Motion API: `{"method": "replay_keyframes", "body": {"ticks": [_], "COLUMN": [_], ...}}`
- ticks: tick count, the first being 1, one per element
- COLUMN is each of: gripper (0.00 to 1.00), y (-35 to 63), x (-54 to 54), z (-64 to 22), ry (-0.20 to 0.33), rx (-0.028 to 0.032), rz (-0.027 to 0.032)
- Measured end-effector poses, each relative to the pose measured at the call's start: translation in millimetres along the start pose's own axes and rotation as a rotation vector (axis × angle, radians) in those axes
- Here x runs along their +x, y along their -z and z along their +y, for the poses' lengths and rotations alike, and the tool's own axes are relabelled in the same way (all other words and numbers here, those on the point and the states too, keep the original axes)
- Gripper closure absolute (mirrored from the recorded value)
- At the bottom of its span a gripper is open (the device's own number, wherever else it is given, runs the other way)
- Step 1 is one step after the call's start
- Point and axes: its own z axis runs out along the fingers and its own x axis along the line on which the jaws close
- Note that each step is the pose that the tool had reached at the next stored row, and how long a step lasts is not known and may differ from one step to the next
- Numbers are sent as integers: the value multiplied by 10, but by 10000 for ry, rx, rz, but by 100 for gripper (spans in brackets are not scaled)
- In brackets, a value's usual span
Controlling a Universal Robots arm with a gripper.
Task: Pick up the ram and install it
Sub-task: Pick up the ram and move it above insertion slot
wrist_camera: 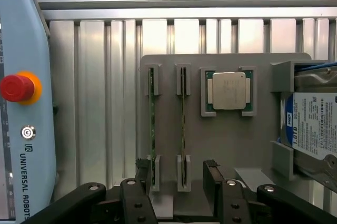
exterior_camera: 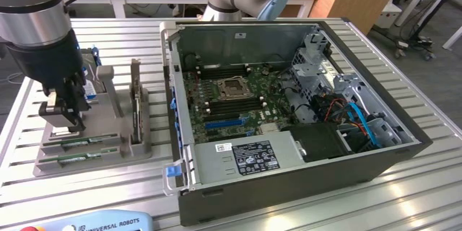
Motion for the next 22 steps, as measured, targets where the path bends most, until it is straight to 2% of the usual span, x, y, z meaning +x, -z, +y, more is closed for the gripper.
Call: {"method": "replay_keyframes", "body": {"ticks": [13,14,15,16,17,22], "gripper": [47,49,56,56,62,62], "y": [0,0,0,0,0,-2], "x": [0,0,0,0,0,2], "z": [0,0,0,0,0,1], "ry": [0,0,0,0,0,-1], "rx": [-2,-2,-2,-1,-1,1], "rz": [1,1,1,1,1,0]}}
